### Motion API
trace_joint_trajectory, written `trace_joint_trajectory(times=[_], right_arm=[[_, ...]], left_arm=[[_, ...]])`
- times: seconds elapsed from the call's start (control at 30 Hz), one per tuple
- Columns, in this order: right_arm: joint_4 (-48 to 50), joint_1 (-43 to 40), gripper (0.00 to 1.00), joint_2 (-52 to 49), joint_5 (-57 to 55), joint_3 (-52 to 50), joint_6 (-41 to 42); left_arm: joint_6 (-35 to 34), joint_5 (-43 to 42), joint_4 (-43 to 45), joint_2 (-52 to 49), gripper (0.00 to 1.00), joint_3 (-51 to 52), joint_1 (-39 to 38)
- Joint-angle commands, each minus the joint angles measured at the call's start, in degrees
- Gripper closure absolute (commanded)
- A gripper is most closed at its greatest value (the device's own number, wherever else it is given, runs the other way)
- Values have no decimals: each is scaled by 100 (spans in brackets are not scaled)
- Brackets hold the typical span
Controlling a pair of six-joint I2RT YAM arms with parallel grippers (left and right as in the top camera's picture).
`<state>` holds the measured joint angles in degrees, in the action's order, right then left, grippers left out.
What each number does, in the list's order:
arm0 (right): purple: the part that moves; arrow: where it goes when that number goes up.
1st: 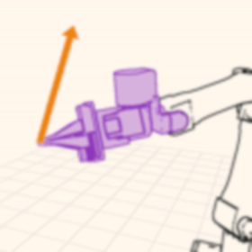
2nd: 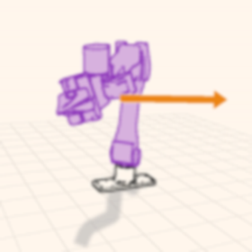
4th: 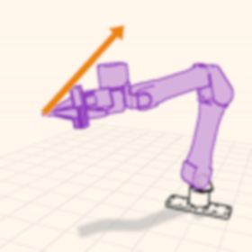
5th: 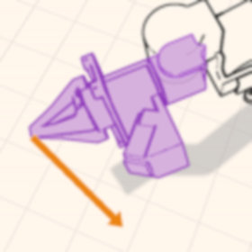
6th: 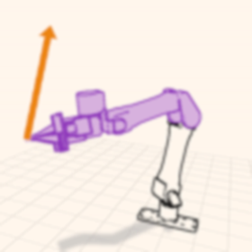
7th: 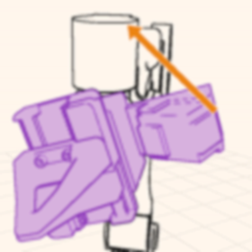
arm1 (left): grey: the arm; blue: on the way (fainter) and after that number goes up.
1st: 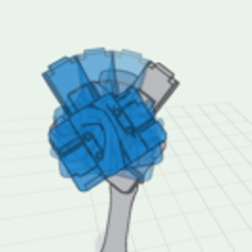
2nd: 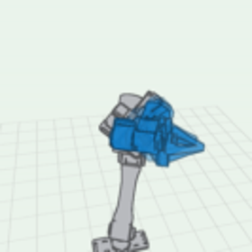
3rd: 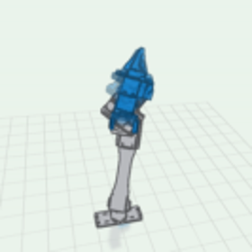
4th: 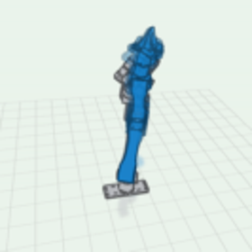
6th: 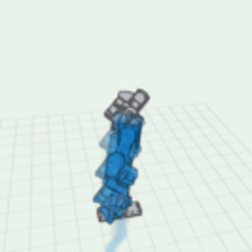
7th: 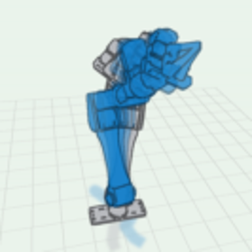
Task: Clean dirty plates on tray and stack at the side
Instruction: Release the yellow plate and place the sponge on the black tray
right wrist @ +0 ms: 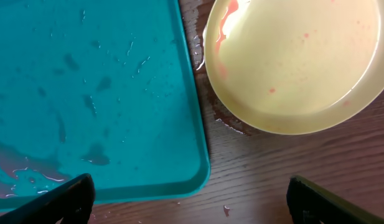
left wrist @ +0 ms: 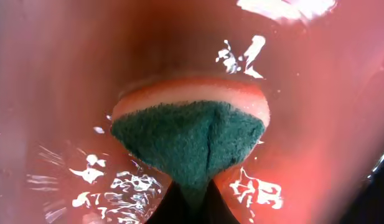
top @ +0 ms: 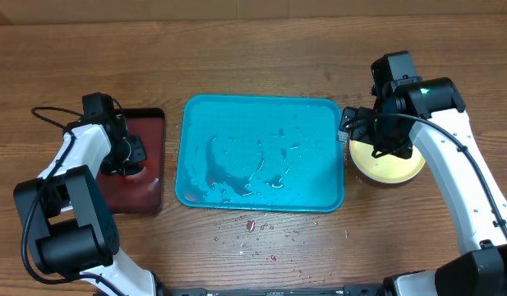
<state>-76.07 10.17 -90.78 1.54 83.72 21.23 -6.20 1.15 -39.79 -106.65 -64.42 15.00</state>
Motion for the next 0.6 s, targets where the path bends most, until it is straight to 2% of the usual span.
trace_joint_trajectory(times=[0.0, 0.03, 0.07, 0.1, 0.13, 0.33, 0.43, 0.57], right_arm=[[13, 22, 0, 7, 4, 74, -26], [15, 22, 0, 7, 4, 74, -26], [22, 22, 0, 7, 4, 74, -26], [35, 22, 0, 7, 4, 76, -26], [50, 22, 0, 7, 2, 79, -28], [-74, 22, 0, 15, -57, 302, -28], [-374, 22, 0, 15, -59, 785, -31], [-909, 22, 0, 42, -59, 1572, -55]], left_arm=[[79, 35, -48, -118, 89, -20, -9], [2, 42, -101, -118, 63, -63, -9], [-70, 42, -205, -118, 31, -136, -9], [-70, 37, -315, -118, 9, -223, -9], [-70, 66, -448, -118, 0, -350, -9], [-114, 70, -1722, 81, 0, -1696, -20], [-111, 74, -2677, 431, 0, -2817, -92], [-160, 70, -3429, 896, 0, -3993, -197]])
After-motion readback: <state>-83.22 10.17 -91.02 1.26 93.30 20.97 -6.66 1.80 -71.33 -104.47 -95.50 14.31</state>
